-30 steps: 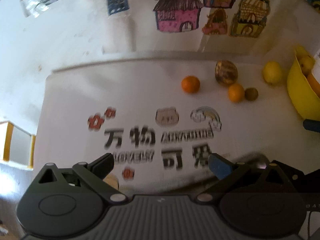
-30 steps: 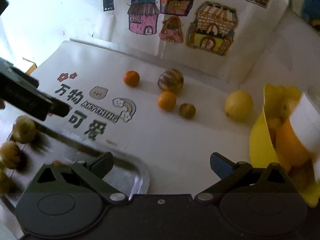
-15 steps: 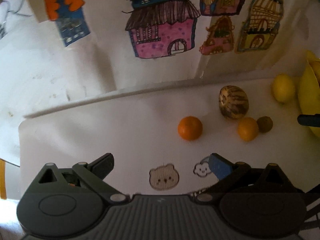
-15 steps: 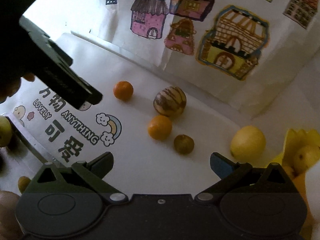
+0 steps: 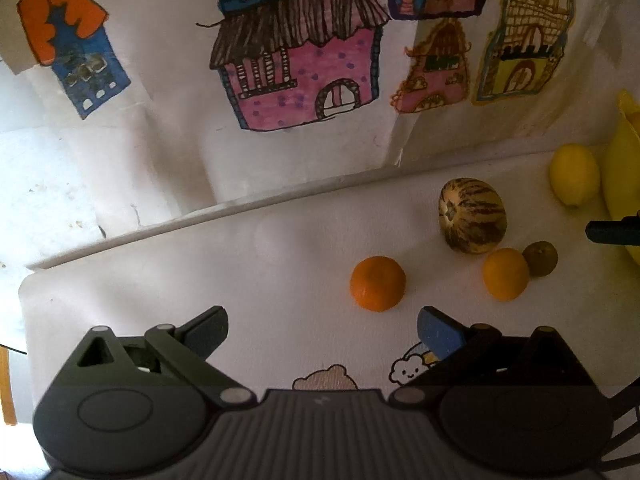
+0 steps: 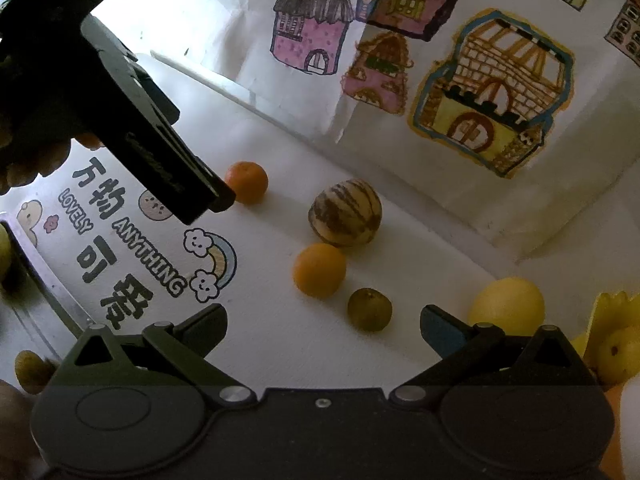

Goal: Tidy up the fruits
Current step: 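Grasp an orange with the left tool while the right tool grasps another orange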

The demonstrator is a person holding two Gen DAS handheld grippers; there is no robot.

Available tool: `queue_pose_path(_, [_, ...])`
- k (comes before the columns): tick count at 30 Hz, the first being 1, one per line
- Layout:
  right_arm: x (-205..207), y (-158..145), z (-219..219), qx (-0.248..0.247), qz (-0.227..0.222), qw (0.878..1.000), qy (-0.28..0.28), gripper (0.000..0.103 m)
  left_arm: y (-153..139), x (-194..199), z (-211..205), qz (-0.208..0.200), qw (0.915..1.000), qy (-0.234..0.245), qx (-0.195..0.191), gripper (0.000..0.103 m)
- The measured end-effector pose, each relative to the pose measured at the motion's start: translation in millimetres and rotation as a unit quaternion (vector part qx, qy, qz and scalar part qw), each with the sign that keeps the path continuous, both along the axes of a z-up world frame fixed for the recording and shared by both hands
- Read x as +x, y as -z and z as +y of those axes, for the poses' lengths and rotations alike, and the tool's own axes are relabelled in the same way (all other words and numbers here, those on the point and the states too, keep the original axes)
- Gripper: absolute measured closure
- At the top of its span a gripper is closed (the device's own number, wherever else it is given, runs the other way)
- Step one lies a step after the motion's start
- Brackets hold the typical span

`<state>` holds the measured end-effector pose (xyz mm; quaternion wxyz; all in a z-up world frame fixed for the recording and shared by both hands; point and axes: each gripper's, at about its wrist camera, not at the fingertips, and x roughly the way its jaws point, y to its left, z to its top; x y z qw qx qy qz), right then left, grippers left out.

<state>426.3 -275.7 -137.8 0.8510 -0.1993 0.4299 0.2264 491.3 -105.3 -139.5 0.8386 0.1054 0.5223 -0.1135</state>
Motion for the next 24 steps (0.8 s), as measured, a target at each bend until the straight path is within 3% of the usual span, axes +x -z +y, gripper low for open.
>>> queue_pose_path(6, [1, 4, 7, -0.007, -0.014, 1.000, -0.024, 0.002, 7, 7, -10, 0.002, 1.0000, 0.010, 0.001, 0.000])
queue_pose_path(13, [6, 12, 18, -0.022, -0.026, 0.998, -0.045, 0.017, 7, 17, -21, 0.005, 0.9995, 0.030, -0.007, 0.002])
queue_pose_path(19, [13, 18, 23, -0.026, -0.025, 0.998, -0.050, 0.031, 9, 28, -22, 0.010, 0.9994, 0.028, -0.019, 0.014])
queue_pose_path(24, [19, 24, 27, -0.026, -0.023, 0.998, -0.051, 0.042, 8, 32, -16, 0.024, 0.9989, 0.025, -0.033, 0.030])
